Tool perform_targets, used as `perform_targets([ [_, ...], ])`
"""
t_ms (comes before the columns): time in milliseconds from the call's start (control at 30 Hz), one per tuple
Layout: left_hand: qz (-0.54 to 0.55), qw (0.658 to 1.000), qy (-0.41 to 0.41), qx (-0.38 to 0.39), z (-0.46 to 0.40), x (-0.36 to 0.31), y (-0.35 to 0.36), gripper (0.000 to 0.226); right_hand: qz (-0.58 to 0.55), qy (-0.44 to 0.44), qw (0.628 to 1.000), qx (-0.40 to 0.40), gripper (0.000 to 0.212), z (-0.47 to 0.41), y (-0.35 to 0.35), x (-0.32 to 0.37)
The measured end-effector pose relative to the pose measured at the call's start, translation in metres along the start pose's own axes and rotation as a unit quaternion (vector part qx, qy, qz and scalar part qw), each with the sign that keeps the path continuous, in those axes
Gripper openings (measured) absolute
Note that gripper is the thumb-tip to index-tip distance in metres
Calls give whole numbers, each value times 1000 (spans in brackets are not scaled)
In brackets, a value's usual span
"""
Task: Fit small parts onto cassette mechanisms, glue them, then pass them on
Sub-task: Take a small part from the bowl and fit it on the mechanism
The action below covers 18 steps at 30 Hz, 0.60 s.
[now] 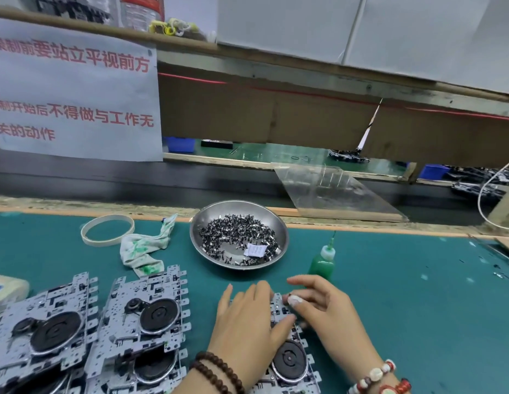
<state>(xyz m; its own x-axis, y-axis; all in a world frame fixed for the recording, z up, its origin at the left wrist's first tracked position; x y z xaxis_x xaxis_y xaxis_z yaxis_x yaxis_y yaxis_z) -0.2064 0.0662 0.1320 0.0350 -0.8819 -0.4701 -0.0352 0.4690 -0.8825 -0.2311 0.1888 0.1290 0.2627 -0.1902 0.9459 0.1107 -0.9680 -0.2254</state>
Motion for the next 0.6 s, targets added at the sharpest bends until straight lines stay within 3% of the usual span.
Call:
perform_targets([
  [267, 68, 997, 20, -23, -2, 1, -3, 19, -37, 22, 999, 3, 11, 0, -7, -5],
  [467, 115, 993, 25, -14, 0, 1, -6, 13, 2, -12, 1000, 26, 26, 1, -3, 2],
  [600, 146, 989, 12, -14, 0, 1, -10, 5, -26, -7, 999, 33, 23, 1, 0, 0],
])
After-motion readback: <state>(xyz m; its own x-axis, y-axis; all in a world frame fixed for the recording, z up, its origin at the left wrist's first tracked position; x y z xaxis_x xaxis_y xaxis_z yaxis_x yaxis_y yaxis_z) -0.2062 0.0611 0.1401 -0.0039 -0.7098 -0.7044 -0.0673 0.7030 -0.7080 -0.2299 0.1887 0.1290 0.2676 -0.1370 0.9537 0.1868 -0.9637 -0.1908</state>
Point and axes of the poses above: each hand's wrist, its own z-axis away from the middle knuckle, its own y-axis out of the palm, x = y × z, the point moved 8 cm from there along -z, towards the middle knuckle, and after that the axes turned 10 degrees about -y, right-handed, at the moved point
